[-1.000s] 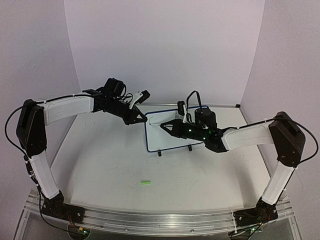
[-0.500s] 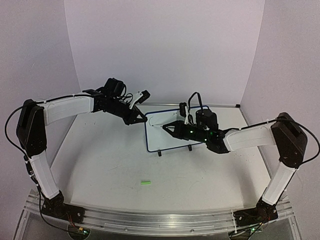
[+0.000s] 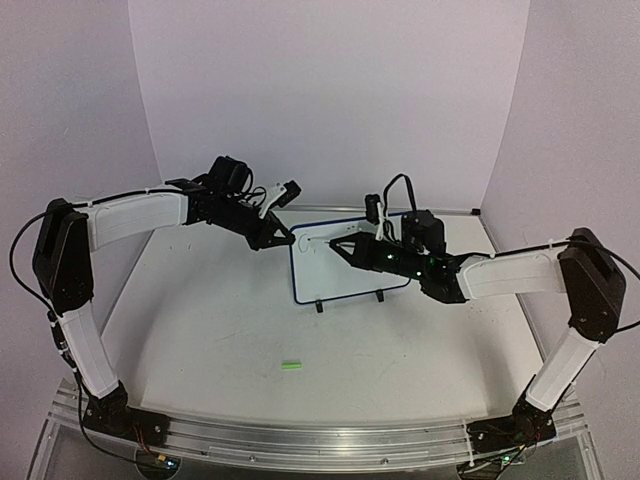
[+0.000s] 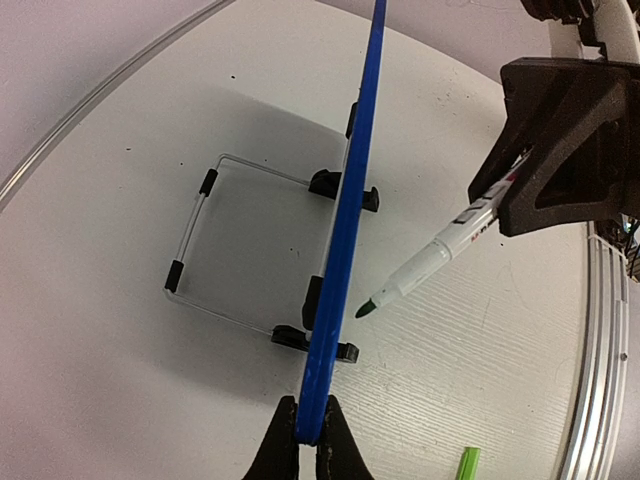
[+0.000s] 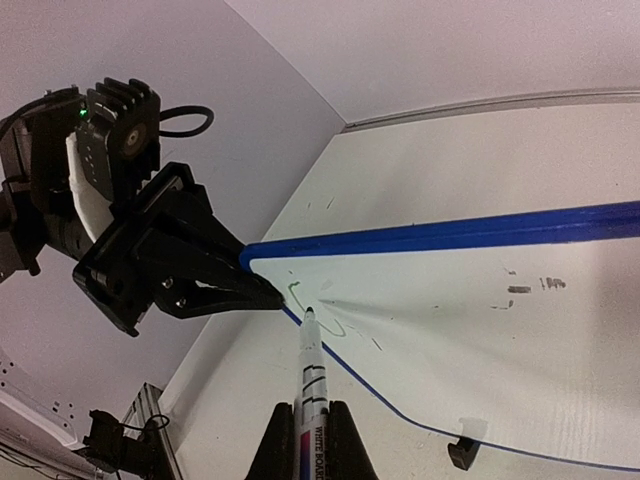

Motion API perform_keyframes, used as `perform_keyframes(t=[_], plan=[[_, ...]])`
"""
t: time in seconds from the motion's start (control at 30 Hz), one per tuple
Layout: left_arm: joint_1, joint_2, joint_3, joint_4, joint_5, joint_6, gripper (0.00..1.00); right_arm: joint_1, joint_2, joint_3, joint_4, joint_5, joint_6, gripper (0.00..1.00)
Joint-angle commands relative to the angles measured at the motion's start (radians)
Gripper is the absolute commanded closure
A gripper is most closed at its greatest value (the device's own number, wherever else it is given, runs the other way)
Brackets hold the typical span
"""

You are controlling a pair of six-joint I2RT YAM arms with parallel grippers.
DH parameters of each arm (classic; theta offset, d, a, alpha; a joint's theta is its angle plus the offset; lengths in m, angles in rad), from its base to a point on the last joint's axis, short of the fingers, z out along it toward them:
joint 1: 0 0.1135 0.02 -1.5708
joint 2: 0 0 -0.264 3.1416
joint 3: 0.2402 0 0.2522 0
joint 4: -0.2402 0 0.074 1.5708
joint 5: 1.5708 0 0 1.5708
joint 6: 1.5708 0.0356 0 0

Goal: Write a sentence on the whiteboard

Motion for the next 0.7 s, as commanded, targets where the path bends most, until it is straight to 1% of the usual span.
perform_keyframes(t=[0.0, 0.3, 0.67], plan=[[0.004, 0.001, 0.033, -0.028, -0.058, 0.030, 1.00, 0.001, 0.019, 0.042, 0.008, -0.026, -0.019, 1.00], [0.004, 0.001, 0.032, -0.028, -0.059, 0.029, 1.00, 0.011, 0.062, 0.071, 0.007, -0.010, -0.013, 1.00], [0.004, 0.007, 0.032, -0.028, -0.060, 0.031, 1.00, 0.012, 0.056, 0.057, 0.015, 0.056, -0.003, 1.00]])
